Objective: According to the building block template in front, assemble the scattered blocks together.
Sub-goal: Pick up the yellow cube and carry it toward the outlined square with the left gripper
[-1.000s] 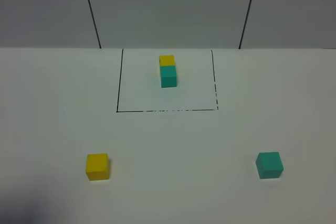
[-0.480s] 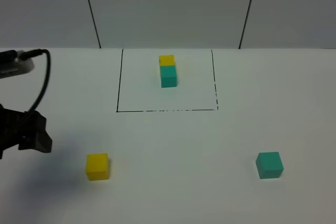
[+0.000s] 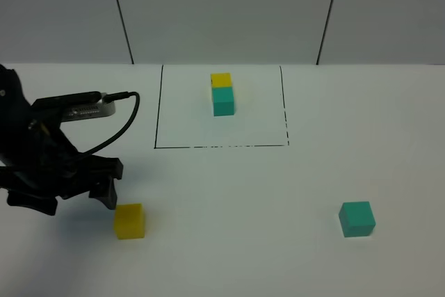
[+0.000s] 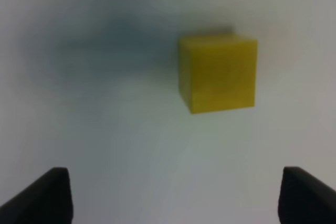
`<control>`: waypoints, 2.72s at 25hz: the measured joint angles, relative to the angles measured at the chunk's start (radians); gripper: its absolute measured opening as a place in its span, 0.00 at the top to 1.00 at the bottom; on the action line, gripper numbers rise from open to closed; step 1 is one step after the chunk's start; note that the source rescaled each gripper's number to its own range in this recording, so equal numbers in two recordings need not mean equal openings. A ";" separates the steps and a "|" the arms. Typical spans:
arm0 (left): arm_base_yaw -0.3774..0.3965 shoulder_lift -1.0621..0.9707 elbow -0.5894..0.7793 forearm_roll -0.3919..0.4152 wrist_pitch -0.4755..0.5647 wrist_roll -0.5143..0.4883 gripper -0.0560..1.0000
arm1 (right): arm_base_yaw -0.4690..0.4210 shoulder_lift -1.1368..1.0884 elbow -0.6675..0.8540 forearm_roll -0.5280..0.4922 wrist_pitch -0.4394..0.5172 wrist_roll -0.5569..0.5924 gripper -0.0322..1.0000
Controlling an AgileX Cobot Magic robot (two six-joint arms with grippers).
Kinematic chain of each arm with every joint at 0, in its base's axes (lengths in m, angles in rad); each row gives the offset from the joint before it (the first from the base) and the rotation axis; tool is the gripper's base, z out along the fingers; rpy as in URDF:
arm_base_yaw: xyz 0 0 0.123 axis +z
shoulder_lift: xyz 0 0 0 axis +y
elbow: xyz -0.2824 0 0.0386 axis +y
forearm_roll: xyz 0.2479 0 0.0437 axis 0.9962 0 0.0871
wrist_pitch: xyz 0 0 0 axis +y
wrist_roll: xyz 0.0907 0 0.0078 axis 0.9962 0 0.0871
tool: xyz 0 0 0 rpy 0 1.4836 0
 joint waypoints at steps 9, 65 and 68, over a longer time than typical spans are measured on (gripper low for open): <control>-0.067 0.142 -0.046 0.020 -0.064 -0.042 0.21 | 0.000 0.000 0.000 0.000 0.000 0.000 0.25; -0.137 0.290 -0.046 0.054 -0.189 -0.145 0.26 | 0.000 0.000 0.000 0.000 0.000 0.000 0.25; -0.137 0.312 -0.046 0.054 -0.190 -0.156 0.26 | 0.000 0.000 0.000 0.000 0.000 0.000 0.25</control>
